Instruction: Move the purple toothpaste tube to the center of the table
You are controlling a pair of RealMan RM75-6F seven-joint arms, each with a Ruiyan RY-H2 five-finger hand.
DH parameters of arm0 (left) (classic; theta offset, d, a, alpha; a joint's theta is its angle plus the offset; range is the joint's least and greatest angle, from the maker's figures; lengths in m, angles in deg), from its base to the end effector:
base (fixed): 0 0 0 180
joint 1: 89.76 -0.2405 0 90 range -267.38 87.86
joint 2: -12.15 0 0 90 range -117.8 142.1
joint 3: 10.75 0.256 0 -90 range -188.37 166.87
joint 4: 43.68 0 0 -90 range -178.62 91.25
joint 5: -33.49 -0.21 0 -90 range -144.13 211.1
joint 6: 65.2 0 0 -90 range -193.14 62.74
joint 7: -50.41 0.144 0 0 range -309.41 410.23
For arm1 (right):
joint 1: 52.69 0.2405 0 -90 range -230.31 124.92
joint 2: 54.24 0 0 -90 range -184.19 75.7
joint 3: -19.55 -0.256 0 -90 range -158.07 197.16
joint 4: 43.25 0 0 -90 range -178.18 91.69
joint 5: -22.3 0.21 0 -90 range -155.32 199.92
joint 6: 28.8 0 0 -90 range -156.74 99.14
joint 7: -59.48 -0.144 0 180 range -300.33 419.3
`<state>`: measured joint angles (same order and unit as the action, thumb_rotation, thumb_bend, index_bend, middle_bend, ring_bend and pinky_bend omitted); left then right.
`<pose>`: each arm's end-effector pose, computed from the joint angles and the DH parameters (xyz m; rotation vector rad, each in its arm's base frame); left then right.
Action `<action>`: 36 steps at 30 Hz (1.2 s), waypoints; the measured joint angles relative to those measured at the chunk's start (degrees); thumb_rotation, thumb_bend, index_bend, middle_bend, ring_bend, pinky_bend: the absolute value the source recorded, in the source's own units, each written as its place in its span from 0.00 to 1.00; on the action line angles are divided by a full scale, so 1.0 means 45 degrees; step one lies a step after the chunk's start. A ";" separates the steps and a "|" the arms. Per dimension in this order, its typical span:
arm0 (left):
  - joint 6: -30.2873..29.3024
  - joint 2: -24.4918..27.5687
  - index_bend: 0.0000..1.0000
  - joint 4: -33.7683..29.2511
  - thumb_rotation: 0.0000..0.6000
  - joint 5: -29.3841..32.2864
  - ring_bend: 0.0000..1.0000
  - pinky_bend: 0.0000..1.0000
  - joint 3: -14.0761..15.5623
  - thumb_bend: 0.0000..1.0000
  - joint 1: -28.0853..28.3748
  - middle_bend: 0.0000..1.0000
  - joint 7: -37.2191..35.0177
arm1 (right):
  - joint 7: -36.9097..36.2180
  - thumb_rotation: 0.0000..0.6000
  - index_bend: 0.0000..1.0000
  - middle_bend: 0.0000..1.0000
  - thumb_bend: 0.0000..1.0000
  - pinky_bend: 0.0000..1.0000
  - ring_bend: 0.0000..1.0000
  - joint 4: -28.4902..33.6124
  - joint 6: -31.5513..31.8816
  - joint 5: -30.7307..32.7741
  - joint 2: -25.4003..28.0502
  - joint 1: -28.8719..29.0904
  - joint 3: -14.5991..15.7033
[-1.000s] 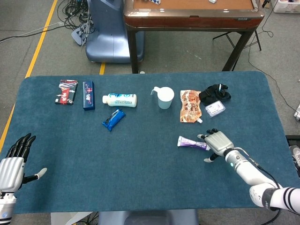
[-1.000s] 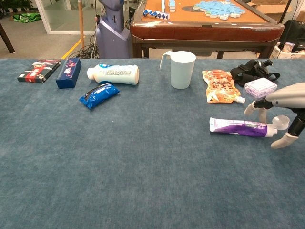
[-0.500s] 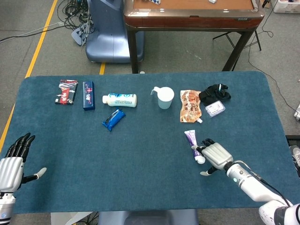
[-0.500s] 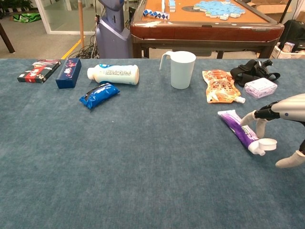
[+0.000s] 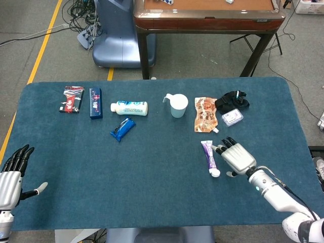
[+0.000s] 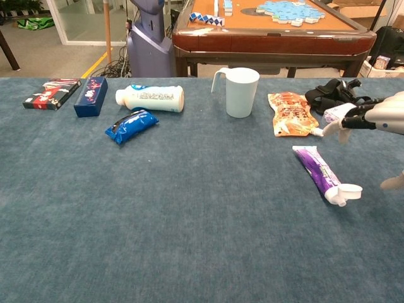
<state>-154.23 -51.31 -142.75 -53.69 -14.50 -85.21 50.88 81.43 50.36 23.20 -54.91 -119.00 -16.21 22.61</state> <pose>-0.2817 0.1802 0.1632 -1.3257 -0.9105 -1.0419 -0.2392 -0.2944 0.0763 2.0912 -0.6462 0.4966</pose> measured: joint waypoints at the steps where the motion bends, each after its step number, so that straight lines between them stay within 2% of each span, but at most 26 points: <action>1: 0.0002 0.0010 0.00 -0.0019 1.00 -0.0001 0.03 0.10 0.0003 0.12 -0.0002 0.03 -0.0004 | 0.0121 1.00 0.10 0.19 0.00 0.08 0.07 -0.0254 0.0007 0.0091 -0.0128 0.0004 -0.0062; 5: -0.0015 0.0079 0.00 -0.0100 1.00 0.0030 0.03 0.10 0.0001 0.12 -0.0036 0.03 -0.0128 | 0.0651 1.00 0.09 0.18 0.00 0.08 0.06 -0.1314 0.0038 0.0429 -0.0945 0.0064 -0.0376; 12: -0.0005 0.0137 0.00 -0.0105 1.00 0.0103 0.03 0.10 0.0042 0.12 -0.0110 0.03 -0.0214 | 0.1667 1.00 0.09 0.17 0.00 0.08 0.06 -0.2309 0.0008 0.0365 -0.2230 0.0338 -0.0600; 22: 0.0024 0.0157 0.00 0.0030 1.00 0.0137 0.03 0.10 0.0061 0.12 -0.0155 0.03 -0.0381 | 0.2487 1.00 0.09 0.17 0.00 0.08 0.06 -0.2435 -0.0143 0.0159 -0.3000 0.0602 -0.0640; 33: 0.0003 0.0119 0.00 0.0252 1.00 0.0176 0.03 0.10 0.0040 0.12 -0.0194 0.03 -0.0600 | 0.3015 1.00 0.09 0.17 0.00 0.08 0.06 -0.2449 0.0223 0.0398 -0.4001 0.0822 -0.1210; 36: 0.0033 0.0113 0.00 0.0311 1.00 0.0156 0.03 0.10 0.0047 0.12 -0.0184 0.03 -0.0647 | 0.3146 1.00 0.09 0.20 0.00 0.08 0.06 -0.2436 0.0199 0.0661 -0.4041 0.0829 -0.1268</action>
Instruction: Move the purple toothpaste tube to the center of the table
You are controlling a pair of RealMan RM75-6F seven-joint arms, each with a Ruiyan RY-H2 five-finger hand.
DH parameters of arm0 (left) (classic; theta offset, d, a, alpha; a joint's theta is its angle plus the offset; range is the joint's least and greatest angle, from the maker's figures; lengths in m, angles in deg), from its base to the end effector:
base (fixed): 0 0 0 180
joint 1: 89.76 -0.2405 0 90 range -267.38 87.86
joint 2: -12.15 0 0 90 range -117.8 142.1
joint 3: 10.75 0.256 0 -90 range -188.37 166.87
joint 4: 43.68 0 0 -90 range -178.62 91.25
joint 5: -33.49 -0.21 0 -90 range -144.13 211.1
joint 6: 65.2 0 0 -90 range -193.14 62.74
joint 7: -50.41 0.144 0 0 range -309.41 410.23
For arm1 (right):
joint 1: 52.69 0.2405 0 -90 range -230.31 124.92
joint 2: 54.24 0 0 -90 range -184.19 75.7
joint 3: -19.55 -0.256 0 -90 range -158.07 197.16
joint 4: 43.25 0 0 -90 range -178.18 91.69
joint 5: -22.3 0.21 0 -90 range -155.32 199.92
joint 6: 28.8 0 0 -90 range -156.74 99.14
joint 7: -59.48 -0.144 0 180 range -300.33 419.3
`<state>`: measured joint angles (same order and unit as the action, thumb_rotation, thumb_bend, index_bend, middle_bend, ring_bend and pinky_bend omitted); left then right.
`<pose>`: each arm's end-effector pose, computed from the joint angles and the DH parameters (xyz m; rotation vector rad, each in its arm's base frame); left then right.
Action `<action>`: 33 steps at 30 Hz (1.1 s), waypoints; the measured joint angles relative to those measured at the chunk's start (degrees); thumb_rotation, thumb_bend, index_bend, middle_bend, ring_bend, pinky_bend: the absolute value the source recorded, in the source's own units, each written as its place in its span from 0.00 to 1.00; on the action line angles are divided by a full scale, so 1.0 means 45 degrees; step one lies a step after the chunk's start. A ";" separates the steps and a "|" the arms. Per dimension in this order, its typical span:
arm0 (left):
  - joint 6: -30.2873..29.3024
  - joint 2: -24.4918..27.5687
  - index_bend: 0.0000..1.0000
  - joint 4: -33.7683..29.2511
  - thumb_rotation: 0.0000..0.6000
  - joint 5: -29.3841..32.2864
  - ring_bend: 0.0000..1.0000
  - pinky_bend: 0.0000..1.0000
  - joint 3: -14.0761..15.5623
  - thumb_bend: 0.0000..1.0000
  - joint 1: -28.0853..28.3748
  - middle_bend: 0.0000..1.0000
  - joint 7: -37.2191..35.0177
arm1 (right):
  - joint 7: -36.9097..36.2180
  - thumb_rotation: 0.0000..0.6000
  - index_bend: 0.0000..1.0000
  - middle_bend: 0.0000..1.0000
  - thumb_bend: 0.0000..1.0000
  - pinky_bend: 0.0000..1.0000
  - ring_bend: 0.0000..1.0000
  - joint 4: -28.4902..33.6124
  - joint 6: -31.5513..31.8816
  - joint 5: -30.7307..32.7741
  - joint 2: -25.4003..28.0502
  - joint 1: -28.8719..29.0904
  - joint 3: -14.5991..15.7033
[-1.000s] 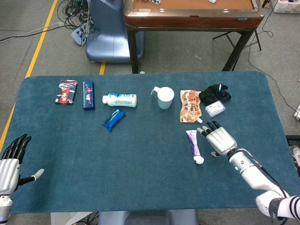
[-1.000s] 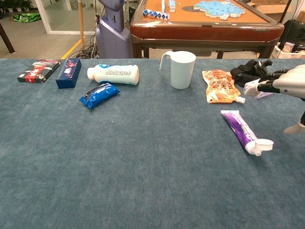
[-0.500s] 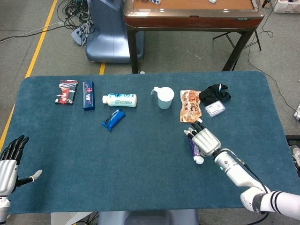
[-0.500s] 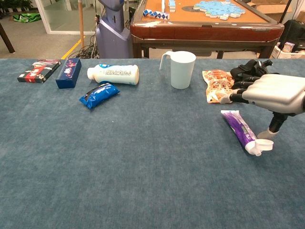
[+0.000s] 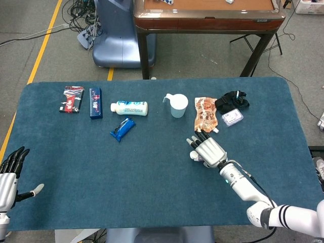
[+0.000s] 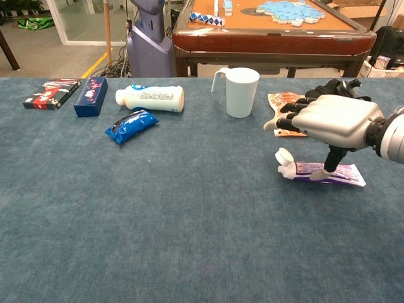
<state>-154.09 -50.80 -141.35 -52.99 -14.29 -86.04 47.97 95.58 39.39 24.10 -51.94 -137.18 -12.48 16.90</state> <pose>-0.2919 0.1758 0.1674 -1.3031 -0.9402 -1.0344 -0.1931 -0.3254 -0.0024 2.0990 -0.4212 0.5732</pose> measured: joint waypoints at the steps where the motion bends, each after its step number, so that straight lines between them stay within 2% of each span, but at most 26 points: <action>1: -0.0002 0.0001 0.00 0.0016 1.00 0.0000 0.03 0.10 0.0002 0.12 -0.0005 0.03 -0.0023 | -0.0015 1.00 0.09 0.22 0.00 0.08 0.06 0.0049 -0.0028 0.0086 0.0035 -0.0014 0.0000; 4: -0.0013 0.0006 0.00 0.0072 1.00 0.0051 0.03 0.10 -0.0005 0.12 -0.0032 0.03 -0.0095 | -0.0227 1.00 0.14 0.27 0.03 0.08 0.09 0.0225 -0.0045 0.0208 0.0273 -0.0157 0.0077; 9: 0.0094 -0.0034 0.00 0.0176 1.00 0.0073 0.03 0.10 0.0009 0.12 -0.0006 0.03 -0.0165 | -0.0688 1.00 0.26 0.35 0.18 0.08 0.15 0.0252 0.0018 0.0526 0.0539 -0.0469 0.0185; 12: 0.0135 -0.0083 0.00 0.0204 1.00 0.0022 0.03 0.10 0.0005 0.12 0.0043 0.03 -0.0158 | -0.0856 1.00 0.31 0.38 0.23 0.08 0.17 0.0030 -0.0043 0.0691 0.0505 -0.0531 0.0197; 18: 0.0159 -0.0088 0.00 0.0200 1.00 0.0037 0.03 0.10 -0.0020 0.12 0.0068 0.03 -0.0116 | -0.1173 1.00 0.38 0.43 0.29 0.08 0.21 -0.0433 -0.0162 0.0741 0.0153 -0.0567 0.0215; 33: 0.0156 -0.0071 0.00 0.0206 1.00 0.0050 0.03 0.10 -0.0022 0.12 0.0057 0.03 -0.0112 | -0.1388 1.00 0.47 0.49 0.35 0.08 0.26 -0.1013 -0.0445 0.0985 -0.0417 -0.0516 0.0162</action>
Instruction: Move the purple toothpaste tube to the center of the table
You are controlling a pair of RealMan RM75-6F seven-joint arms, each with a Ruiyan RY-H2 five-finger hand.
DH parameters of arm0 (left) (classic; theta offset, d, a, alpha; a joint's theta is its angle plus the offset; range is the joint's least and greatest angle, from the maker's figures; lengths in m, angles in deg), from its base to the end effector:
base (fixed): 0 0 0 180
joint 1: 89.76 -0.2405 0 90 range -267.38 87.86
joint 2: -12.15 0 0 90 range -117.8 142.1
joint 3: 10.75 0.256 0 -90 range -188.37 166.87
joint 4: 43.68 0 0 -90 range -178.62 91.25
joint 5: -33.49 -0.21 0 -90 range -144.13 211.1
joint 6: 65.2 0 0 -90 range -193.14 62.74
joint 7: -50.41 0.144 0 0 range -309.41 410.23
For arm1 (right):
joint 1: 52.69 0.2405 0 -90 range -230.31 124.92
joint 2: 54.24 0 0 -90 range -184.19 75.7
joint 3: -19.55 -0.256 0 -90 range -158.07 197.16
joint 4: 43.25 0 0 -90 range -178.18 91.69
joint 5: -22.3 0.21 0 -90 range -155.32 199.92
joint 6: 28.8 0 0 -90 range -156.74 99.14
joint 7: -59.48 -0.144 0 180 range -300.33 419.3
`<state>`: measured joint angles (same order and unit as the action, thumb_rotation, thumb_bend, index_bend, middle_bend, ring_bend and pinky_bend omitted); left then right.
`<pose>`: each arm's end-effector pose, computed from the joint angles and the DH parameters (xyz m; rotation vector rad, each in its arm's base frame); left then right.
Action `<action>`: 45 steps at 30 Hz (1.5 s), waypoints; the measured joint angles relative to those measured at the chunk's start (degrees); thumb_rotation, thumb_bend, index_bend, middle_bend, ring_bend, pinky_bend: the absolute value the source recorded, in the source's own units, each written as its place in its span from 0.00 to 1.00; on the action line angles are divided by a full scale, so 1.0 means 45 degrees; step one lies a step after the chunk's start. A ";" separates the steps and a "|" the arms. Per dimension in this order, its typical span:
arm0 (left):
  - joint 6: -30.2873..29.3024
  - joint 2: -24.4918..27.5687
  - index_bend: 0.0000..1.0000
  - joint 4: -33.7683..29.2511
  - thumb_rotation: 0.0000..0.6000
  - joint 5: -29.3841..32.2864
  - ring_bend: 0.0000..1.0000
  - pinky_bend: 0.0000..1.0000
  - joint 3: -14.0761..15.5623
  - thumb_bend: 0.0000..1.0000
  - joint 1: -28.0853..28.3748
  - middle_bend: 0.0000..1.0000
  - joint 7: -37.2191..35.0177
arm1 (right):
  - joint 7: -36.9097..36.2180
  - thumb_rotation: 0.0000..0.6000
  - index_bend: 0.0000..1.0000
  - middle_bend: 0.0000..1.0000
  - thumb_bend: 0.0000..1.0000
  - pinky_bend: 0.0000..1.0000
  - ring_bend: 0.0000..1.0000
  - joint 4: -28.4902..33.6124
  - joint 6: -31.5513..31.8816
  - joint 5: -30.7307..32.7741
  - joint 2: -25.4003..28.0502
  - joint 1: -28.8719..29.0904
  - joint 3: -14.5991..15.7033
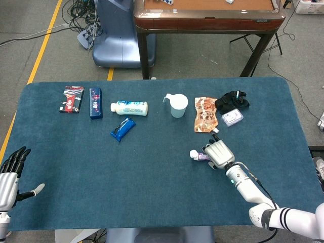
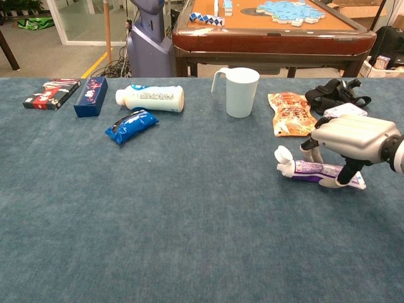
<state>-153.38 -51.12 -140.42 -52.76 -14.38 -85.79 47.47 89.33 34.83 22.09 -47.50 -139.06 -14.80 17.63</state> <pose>-0.2950 0.1777 0.1657 -1.3085 -0.9459 -1.0280 -0.2296 -0.3236 -0.0089 2.0386 -0.6422 0.5199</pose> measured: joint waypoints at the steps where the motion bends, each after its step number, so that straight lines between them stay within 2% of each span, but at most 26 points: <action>1: -0.0003 0.0000 0.00 0.0008 1.00 -0.0003 0.03 0.10 -0.0001 0.12 0.0000 0.03 -0.0003 | 0.0001 1.00 0.48 0.49 0.37 0.08 0.26 -0.0016 -0.0022 0.0020 -0.0006 0.0007 -0.0004; 10: 0.0021 -0.0021 0.00 0.0048 1.00 -0.0002 0.03 0.10 -0.0012 0.12 0.0021 0.03 -0.0007 | -0.0023 1.00 0.53 0.52 0.43 0.08 0.29 -0.0068 -0.0093 0.0141 0.0037 0.0027 -0.0032; 16: 0.0152 0.0037 0.00 0.0032 1.00 -0.0152 0.03 0.10 -0.0017 0.12 0.0160 0.03 0.0030 | -0.0126 1.00 0.65 0.61 0.58 0.11 0.39 -0.0030 -0.0236 0.0172 0.0066 0.0124 -0.0085; 22: 0.0659 0.0335 0.00 0.0024 1.00 -0.0675 0.05 0.11 -0.0057 0.12 0.0701 0.06 -0.0416 | -0.0272 1.00 0.76 0.69 0.69 0.16 0.49 0.0677 -0.0532 0.0048 0.0726 0.0428 -0.0249; 24: 0.0937 0.0473 0.00 0.0040 1.00 -0.0924 0.10 0.16 -0.0070 0.12 0.0981 0.09 -0.0676 | -0.0284 1.00 0.78 0.71 0.70 0.19 0.51 0.1152 -0.0732 -0.0008 0.1140 0.0611 -0.0318; 28: 0.1676 0.0796 0.03 0.0257 1.00 -0.1760 0.22 0.33 -0.0098 0.12 0.1850 0.17 -0.1176 | -0.0246 1.00 0.80 0.73 0.70 0.27 0.54 0.2291 -0.1286 -0.0003 0.2089 0.1074 -0.0500; 32: 0.2484 0.1141 0.06 0.0556 1.00 -0.2651 0.42 0.55 -0.0111 0.15 0.2844 0.36 -0.1292 | -0.0245 1.00 0.81 0.74 0.71 0.35 0.57 0.3725 -0.2204 0.0266 0.3255 0.1756 -0.0774; 35: 0.3126 0.1429 0.08 0.0582 1.00 -0.3248 0.55 0.65 -0.0101 0.24 0.3634 0.51 -0.1608 | -0.0370 1.00 0.82 0.75 0.72 0.39 0.59 0.4583 -0.3139 0.0706 0.4005 0.2369 -0.0973; 41: 0.4334 0.1875 0.08 0.0265 1.00 -0.4320 0.74 0.81 -0.0009 0.39 0.5095 0.73 -0.2129 | -0.0669 1.00 0.84 0.77 0.72 0.40 0.63 0.5485 -0.4619 0.1924 0.4776 0.3843 -0.1243; 45: 0.5246 0.2084 0.08 -0.0113 1.00 -0.4801 0.81 0.86 0.0122 0.41 0.5939 0.80 -0.2244 | -0.0723 1.00 0.86 0.78 0.73 0.40 0.65 0.5590 -0.4942 0.2597 0.4738 0.4640 -0.1265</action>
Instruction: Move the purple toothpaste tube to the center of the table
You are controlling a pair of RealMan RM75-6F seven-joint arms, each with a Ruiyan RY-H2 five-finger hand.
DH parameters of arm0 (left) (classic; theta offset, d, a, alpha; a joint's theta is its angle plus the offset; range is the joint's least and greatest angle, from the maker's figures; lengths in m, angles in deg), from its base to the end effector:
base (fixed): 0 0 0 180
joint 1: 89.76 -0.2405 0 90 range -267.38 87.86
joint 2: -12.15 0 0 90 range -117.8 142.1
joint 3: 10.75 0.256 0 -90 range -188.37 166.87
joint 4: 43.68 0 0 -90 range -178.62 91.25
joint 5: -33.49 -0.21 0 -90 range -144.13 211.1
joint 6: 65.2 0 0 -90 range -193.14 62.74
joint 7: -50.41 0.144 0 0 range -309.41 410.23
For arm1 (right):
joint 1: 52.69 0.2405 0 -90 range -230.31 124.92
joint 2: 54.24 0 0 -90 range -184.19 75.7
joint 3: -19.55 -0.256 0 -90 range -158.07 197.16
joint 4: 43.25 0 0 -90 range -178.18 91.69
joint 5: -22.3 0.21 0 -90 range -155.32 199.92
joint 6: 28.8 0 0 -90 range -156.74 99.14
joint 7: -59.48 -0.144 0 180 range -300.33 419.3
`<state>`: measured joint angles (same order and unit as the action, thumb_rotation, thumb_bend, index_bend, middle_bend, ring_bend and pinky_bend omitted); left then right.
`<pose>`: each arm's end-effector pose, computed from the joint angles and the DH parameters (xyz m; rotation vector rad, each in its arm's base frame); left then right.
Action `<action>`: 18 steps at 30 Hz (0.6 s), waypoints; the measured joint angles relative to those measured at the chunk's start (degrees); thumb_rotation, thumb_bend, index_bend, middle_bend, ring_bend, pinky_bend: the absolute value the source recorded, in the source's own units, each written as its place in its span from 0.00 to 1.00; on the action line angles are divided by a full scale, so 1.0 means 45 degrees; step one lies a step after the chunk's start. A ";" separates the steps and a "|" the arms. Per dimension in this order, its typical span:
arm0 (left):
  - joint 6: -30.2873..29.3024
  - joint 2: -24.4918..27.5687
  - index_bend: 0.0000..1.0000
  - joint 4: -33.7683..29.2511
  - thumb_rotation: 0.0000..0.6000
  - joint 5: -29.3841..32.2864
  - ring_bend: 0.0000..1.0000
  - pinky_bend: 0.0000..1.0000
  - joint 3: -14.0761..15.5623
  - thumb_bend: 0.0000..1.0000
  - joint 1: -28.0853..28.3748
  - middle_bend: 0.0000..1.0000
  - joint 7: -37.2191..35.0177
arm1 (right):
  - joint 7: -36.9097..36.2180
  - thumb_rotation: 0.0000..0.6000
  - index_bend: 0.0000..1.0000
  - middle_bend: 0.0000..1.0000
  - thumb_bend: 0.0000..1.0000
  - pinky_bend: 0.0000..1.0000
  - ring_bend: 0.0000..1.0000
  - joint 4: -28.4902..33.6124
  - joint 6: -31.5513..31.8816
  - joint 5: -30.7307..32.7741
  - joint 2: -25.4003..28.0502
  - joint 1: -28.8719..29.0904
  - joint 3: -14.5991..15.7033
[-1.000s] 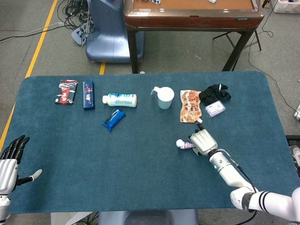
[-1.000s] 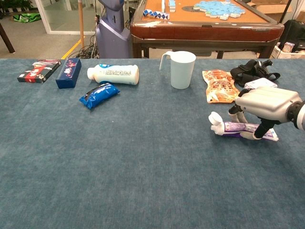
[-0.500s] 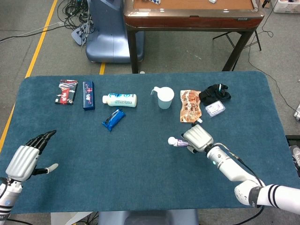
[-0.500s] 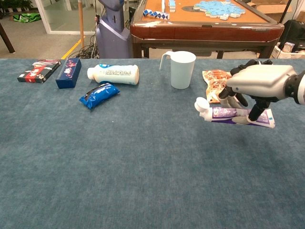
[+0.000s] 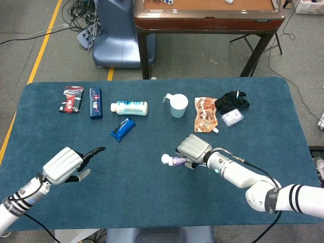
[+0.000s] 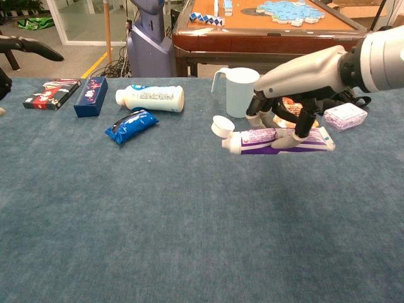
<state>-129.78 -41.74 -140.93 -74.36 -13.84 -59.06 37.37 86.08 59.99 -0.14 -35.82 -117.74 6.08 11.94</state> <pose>-0.1867 0.2712 0.1398 -2.1544 -0.6961 -1.0791 -0.0870 -0.3413 0.0453 2.3915 -0.6824 0.5644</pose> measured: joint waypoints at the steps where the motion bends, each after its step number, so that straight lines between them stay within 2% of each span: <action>1: 0.0282 0.0049 0.08 -0.0143 1.00 -0.0116 0.82 0.87 0.0037 0.41 0.0262 0.81 0.0004 | 0.0012 1.00 0.86 0.78 0.73 0.40 0.65 -0.0006 -0.0036 0.0146 -0.0044 0.0174 0.0013; 10: 0.1780 -0.0303 0.08 -0.1056 1.00 -0.0417 0.84 0.88 0.0124 0.45 0.1783 0.82 0.0520 | 0.0369 1.00 0.87 0.79 0.74 0.40 0.66 -0.0191 0.0027 0.1738 -0.0915 0.1918 0.0385; 18: 0.2456 -0.1002 0.08 -0.1210 1.00 -0.0053 0.83 0.88 0.0154 0.45 0.2477 0.81 0.1023 | 0.0598 1.00 0.87 0.79 0.74 0.40 0.67 -0.0185 0.0681 0.2730 -0.1668 0.2979 0.0847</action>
<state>-118.72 -46.25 -146.38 -74.60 -13.14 -47.91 41.97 88.77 59.15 2.92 -23.53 -125.24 19.48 15.75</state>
